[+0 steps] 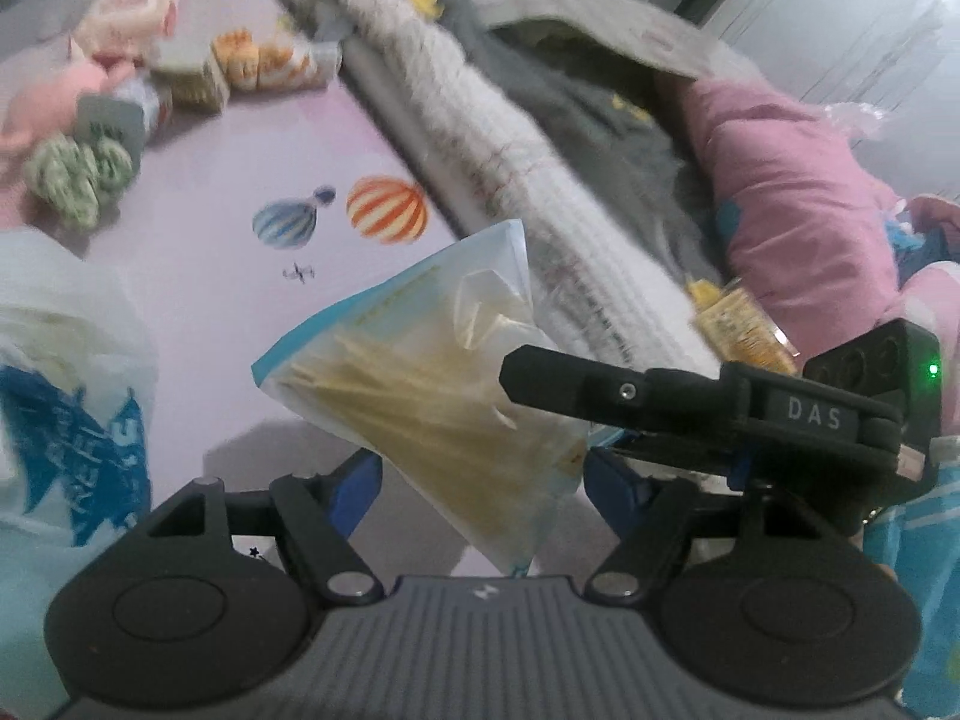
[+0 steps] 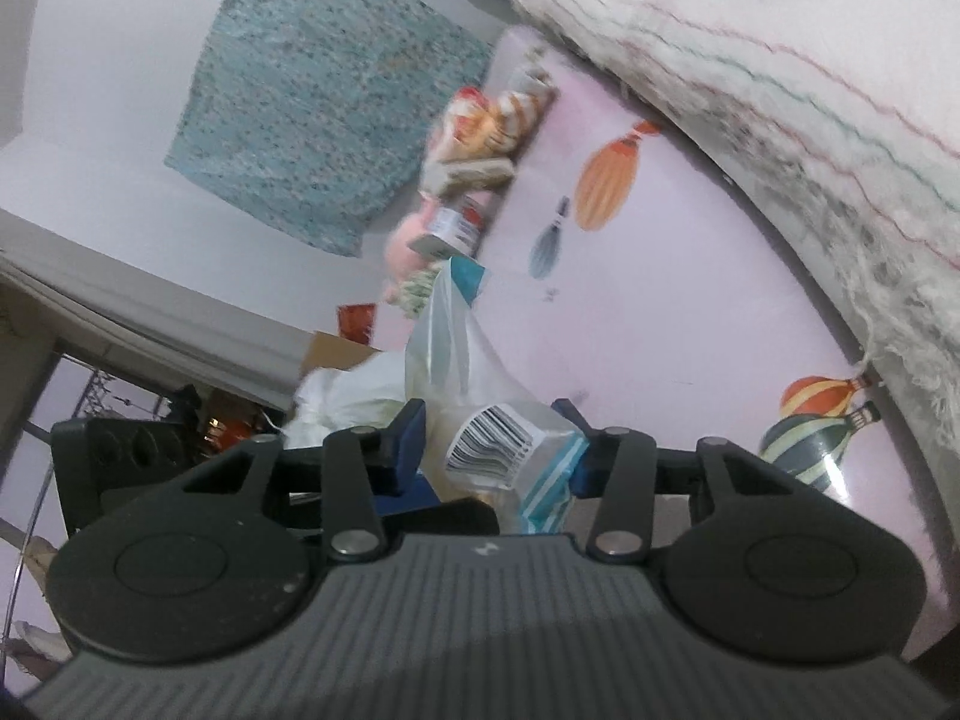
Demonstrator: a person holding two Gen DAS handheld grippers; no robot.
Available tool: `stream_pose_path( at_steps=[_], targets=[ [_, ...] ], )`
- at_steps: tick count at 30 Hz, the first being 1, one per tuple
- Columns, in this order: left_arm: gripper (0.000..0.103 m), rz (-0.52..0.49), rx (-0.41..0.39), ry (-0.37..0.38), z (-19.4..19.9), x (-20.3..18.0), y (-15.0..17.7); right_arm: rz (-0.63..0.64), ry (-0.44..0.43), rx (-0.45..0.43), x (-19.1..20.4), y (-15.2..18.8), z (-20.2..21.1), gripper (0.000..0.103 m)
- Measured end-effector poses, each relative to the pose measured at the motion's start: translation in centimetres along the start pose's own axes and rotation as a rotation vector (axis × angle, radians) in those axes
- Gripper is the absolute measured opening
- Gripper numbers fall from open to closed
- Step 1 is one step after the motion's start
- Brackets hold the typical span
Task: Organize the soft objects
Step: 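Carry both clear bags over the cardboard box and lower them inside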
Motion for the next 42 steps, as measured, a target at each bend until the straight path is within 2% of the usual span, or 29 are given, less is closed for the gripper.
stream_pose_path(
  at_steps=[2, 6, 11, 16, 21, 24, 27, 31, 36, 39, 41, 42],
  targets=[
    [0.074, -0.003, -0.037, -0.003, 1.7, -0.4, -0.4, 0.008, -0.03, -0.008, 1.4, -0.1, 0.4, 0.043],
    [0.074, -0.017, -0.143, -0.079, 6.1, 0.0, -1.5, 0.061, -0.123, -0.001, 6.2, 0.4, -0.2, 0.043],
    [0.074, 0.046, -0.271, -0.146, 12.8, 2.7, -2.6, 0.162, -0.238, 0.042, 12.8, 1.5, -2.5, 0.043],
    [0.074, 0.117, -0.369, -0.264, 19.5, 7.4, -2.5, 0.186, -0.353, 0.176, 19.2, 4.4, -7.2, 0.043],
    [0.074, 0.21, -0.409, -0.397, 25.1, 14.2, -1.9, 0.186, -0.398, 0.338, 25.0, 9.2, -13.8, 0.043],
    [0.074, 0.269, -0.392, -0.461, 27.2, 19.1, -1.2, 0.193, -0.386, 0.436, 27.9, 12.8, -18.6, 0.043],
    [0.074, 0.329, -0.358, -0.51, 28.2, 24.3, -0.4, 0.181, -0.33, 0.52, 29.5, 16.6, -23.9, 0.043],
    [0.074, 0.379, -0.307, -0.583, 28.1, 30.1, 0.6, 0.134, -0.236, 0.567, 29.3, 20.8, -29.4, 0.043],
    [0.074, 0.369, -0.242, -0.72, 28.9, 34.6, 2.5, 0.023, -0.137, 0.6, 27.8, 25.7, -34.8, 0.046],
    [0.074, 0.348, -0.204, -0.81, 29.2, 35.9, 3.2, -0.035, -0.064, 0.629, 26.3, 28.4, -37.5, 0.056],
    [0.074, 0.345, -0.191, -0.826, 29.4, 36.3, 3.5, -0.044, -0.028, 0.643, 25.5, 29.8, -38.8, 0.065],
    [0.074, 0.351, -0.188, -0.825, 29.6, 36.4, 3.7, -0.048, -0.014, 0.65, 25.2, 30.4, -39.1, 0.066]
  ],
)
Point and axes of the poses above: each gripper's, at about its wrist camera, not at the fingertips, and z roughly against the way its jaws point, x to its left, y to its underside, the point moved 6 cm from there along -z, roughly the way its jaws point, and after that the axes turned 11 degrees about -x, right-handed, at the moved point
